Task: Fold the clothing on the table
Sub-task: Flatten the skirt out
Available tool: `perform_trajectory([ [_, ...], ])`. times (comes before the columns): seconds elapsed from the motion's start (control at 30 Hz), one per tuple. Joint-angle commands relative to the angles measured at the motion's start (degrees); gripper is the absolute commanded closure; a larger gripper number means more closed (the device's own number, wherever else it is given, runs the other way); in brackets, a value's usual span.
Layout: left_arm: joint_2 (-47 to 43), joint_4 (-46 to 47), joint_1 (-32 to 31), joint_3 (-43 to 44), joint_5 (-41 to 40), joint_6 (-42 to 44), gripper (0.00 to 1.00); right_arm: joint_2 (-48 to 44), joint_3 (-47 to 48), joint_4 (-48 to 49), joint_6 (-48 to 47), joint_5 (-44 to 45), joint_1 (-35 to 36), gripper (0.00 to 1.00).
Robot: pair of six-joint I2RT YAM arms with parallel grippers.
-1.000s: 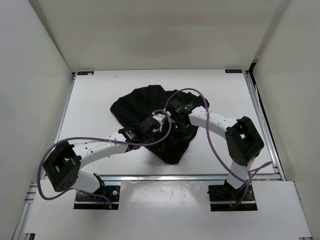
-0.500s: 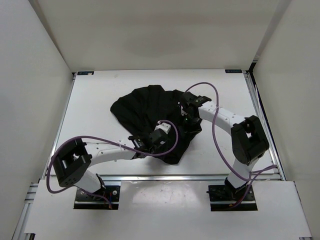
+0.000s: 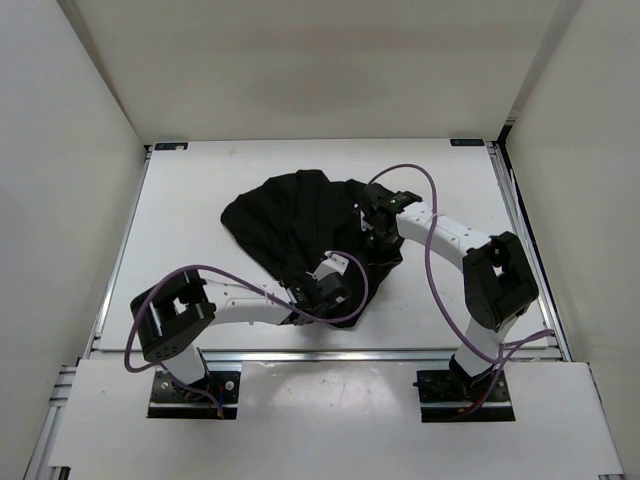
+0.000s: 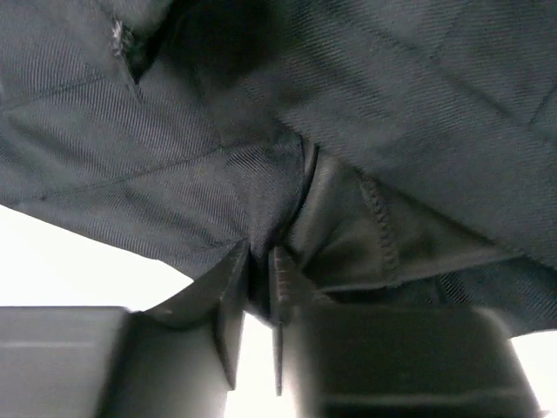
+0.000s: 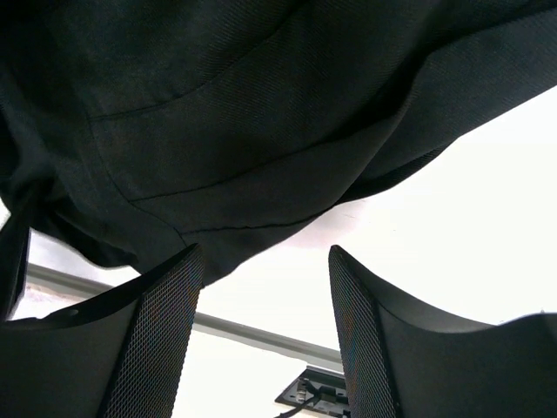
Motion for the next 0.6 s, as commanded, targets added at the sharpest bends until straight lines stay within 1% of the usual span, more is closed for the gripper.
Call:
perform_trajectory([
  [0.0, 0.5, 0.8, 0.4, -1.3, -4.7, 0.7, 0.78, -3.2, 3.7, -1.5, -1.7, -0.9, 0.6, 0.35],
  [0.03, 0.9, 0.4, 0.5, -1.4, -5.3, 0.6, 0.96, -3.4, 3.9, -1.0, -2.1, -1.0, 1.3, 0.35],
  [0.07, 0.6, -0.3, 1.3, -1.2, -5.8, 0.3, 1.00, -4.0, 3.8, -1.3, -2.2, -1.3, 1.2, 0.35],
  [0.2, -3.3, -4.0, 5.0, 0.6, -5.4, 0.8, 1.00, -3.7, 3.8, -1.6, -2.8, -5.2, 1.2, 0.35],
  [0.27, -6.6, -4.6, 5.8, 1.0, -5.1, 0.8, 1.00, -3.3, 4.4, -0.7, -2.0, -8.7, 1.2, 0.35],
  [0.4, -8.1, -5.4, 6.4, 0.7, -3.4, -0.1, 1.00, -0.3, 7.0, 0.6, 1.2, -14.4, 0.5, 0.35],
  [0.47, -8.2, -5.5, 5.5, 0.2, -3.0, -0.4, 1.00, 2.6, 11.0, -0.9, 4.4, -17.5, -0.7, 0.33],
  [0.53, -8.4, -5.6, 5.1, -0.6, -1.2, -1.6, 1.00, 7.1, 14.9, -3.3, 6.1, -18.3, -1.7, 0.34],
  [0.57, -8.2, -5.4, 5.1, -1.0, -0.8, -1.9, 1.00, 8.8, 18.1, -6.1, 7.1, -18.5, -2.1, 0.33],
])
